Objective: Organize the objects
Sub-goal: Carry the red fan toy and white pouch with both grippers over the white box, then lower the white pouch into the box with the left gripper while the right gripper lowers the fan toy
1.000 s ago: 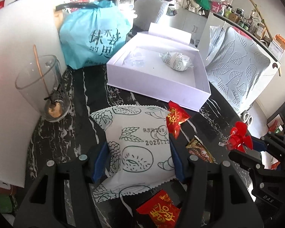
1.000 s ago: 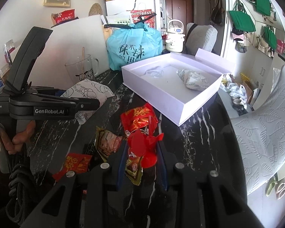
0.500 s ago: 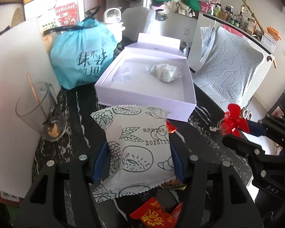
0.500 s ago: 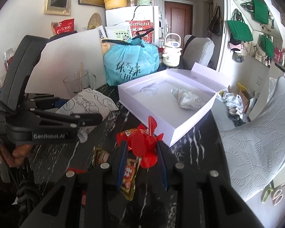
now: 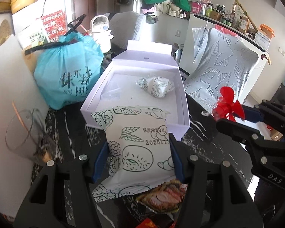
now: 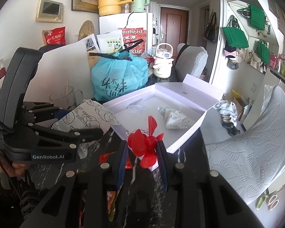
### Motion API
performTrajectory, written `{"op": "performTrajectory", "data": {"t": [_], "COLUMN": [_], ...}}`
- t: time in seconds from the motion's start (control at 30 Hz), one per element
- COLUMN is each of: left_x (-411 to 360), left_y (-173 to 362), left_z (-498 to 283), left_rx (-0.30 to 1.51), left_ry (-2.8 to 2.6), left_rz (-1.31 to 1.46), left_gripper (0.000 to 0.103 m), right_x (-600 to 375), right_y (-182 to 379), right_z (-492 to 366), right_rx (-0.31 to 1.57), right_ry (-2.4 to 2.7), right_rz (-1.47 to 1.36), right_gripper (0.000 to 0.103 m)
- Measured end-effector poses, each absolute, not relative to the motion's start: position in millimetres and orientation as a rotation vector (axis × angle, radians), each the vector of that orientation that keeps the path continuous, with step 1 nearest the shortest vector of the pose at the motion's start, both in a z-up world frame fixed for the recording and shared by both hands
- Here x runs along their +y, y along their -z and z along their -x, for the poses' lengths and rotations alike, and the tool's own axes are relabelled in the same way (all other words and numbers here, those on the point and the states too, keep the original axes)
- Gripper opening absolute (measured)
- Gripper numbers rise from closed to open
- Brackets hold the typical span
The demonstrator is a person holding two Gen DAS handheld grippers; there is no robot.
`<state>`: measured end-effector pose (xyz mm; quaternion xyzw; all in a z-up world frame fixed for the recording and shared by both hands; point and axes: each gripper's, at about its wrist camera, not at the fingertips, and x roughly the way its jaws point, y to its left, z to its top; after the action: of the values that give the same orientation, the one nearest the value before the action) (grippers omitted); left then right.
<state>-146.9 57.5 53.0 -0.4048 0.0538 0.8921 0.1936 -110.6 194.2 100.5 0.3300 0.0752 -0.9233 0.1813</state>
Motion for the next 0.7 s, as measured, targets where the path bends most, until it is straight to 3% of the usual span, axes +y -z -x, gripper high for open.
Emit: {"op": "performTrajectory", "data": {"t": [0.7], "left_x": [86.8], "left_y": [-68.8], "left_z": [240.9], "left_rx": [0.202], "left_ry": [-2.524], "left_rz": [1.071], "left_gripper": [0.057], "right_x": [217.5], "right_y": [-126.5], "right_z": [212.9], "right_rx": [0.115], "right_ry": [2.680], "right_rz": [-0.883], "right_gripper": [0.030]}}
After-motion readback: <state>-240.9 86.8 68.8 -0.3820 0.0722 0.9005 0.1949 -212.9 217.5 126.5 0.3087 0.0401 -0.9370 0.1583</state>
